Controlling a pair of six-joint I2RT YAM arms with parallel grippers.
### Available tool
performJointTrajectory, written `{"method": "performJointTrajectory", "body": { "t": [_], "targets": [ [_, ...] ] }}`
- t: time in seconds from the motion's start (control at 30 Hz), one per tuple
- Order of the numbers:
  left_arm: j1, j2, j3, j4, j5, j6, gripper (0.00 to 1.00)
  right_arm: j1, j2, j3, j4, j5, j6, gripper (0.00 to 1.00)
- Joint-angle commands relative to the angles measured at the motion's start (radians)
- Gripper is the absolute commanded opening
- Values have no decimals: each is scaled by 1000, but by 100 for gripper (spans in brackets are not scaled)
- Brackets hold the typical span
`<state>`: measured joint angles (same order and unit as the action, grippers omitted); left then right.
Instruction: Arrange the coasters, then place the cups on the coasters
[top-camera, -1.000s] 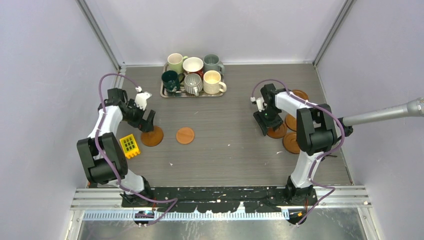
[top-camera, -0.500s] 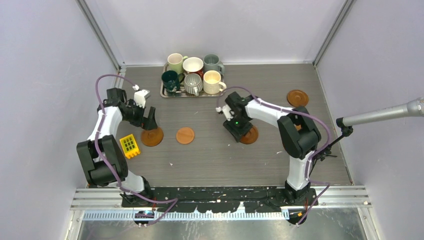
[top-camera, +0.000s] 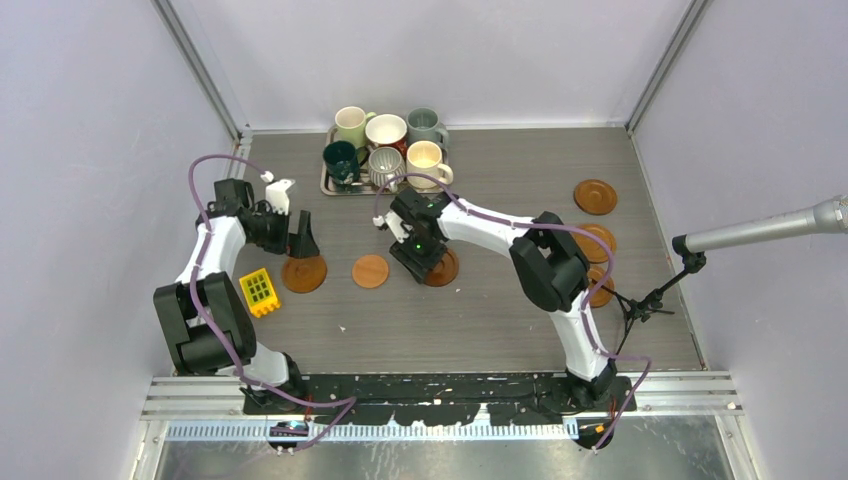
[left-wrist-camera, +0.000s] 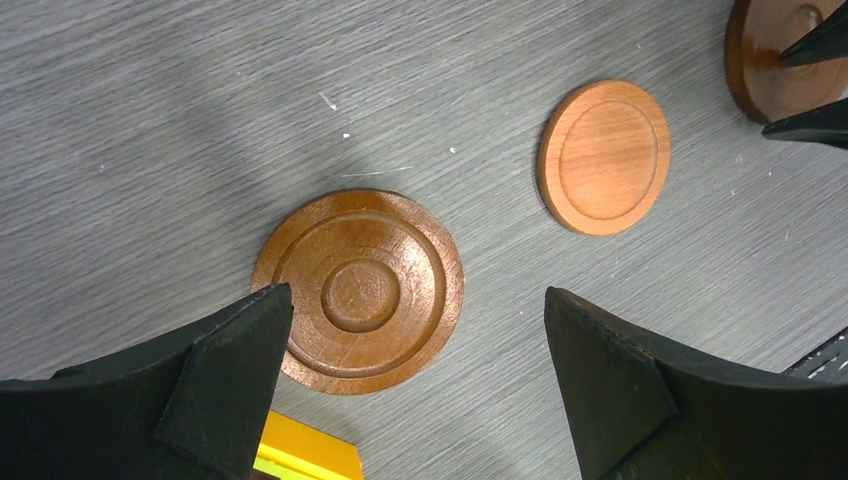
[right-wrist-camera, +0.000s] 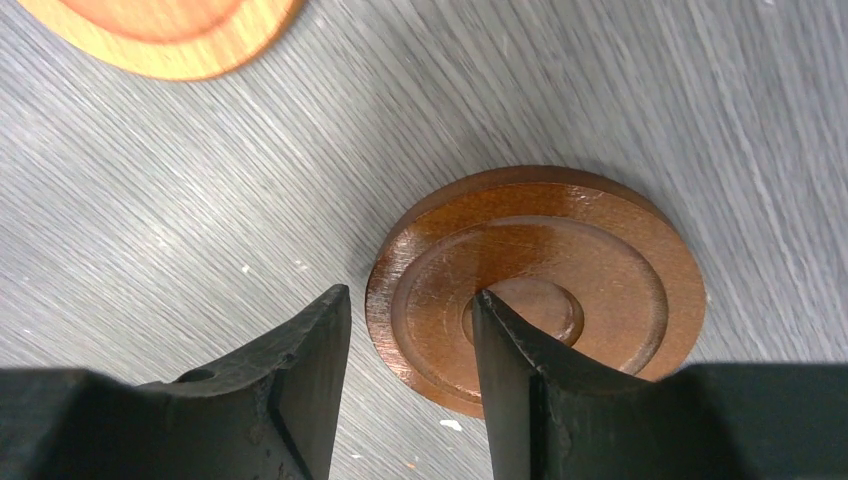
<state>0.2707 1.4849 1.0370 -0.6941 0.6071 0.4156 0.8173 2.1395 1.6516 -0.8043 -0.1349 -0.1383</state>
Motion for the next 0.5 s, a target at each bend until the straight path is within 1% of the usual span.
{"method": "performJointTrajectory", "body": {
  "t": [0.0, 0.33, 0.47],
  "targets": [
    [6, -23, 5, 32, 27, -32, 100, 32, 49, 43, 46, -88, 32, 53],
    [6, -2, 18, 37, 32, -49, 100, 44, 1, 17, -5, -155, 36, 52],
    [6, -1, 24, 34, 38, -57, 100, 42, -32, 19, -27, -144, 34, 55]
  ]
}}
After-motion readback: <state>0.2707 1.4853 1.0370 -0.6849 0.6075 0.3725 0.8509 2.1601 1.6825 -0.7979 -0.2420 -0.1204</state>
